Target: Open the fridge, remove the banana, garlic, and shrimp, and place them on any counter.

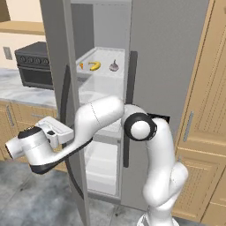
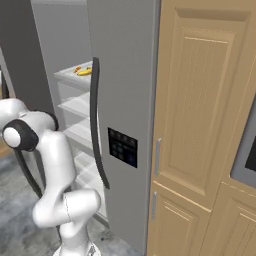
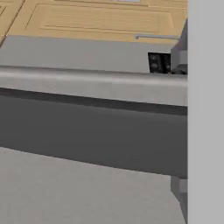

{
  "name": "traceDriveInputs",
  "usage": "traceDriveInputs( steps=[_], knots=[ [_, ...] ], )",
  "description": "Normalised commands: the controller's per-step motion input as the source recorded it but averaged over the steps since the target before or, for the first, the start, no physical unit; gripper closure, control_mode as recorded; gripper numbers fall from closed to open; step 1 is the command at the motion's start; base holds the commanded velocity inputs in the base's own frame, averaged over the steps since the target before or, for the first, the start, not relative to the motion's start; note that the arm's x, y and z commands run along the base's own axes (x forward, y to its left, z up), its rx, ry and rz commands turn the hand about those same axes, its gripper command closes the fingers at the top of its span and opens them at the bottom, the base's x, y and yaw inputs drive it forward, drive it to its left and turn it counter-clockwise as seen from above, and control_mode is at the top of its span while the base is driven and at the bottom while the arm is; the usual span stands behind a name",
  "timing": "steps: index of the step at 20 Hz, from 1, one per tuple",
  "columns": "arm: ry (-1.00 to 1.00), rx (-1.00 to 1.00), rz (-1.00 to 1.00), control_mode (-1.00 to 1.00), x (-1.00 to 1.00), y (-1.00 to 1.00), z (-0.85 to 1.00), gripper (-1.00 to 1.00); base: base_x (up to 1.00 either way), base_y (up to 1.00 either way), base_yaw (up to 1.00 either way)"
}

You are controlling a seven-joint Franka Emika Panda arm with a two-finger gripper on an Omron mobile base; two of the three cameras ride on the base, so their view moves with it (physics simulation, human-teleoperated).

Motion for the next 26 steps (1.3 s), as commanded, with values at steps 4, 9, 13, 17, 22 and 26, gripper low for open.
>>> traceDriveInputs(
  steps=[4,9,13,17,22,26],
  knots=[
    [-0.01,0.14,0.24,-1.00,-0.25,0.33,0.12,-1.00,0.00,0.00,0.00],
    [0.00,0.09,0.26,-1.00,0.93,0.20,-0.02,-1.00,0.00,0.00,0.00],
    [0.00,0.08,0.39,-1.00,1.00,0.04,-0.10,-1.00,0.00,0.00,0.00],
    [0.05,0.04,0.43,-1.00,1.00,0.02,-0.12,-1.00,0.00,0.00,0.00],
    [0.00,0.03,0.44,-1.00,0.23,-0.03,-0.03,-1.00,0.00,0.00,0.00],
    [-0.15,0.06,0.16,-1.00,-0.97,-0.67,0.75,-1.00,0.00,0.00,0.00]
  ],
)
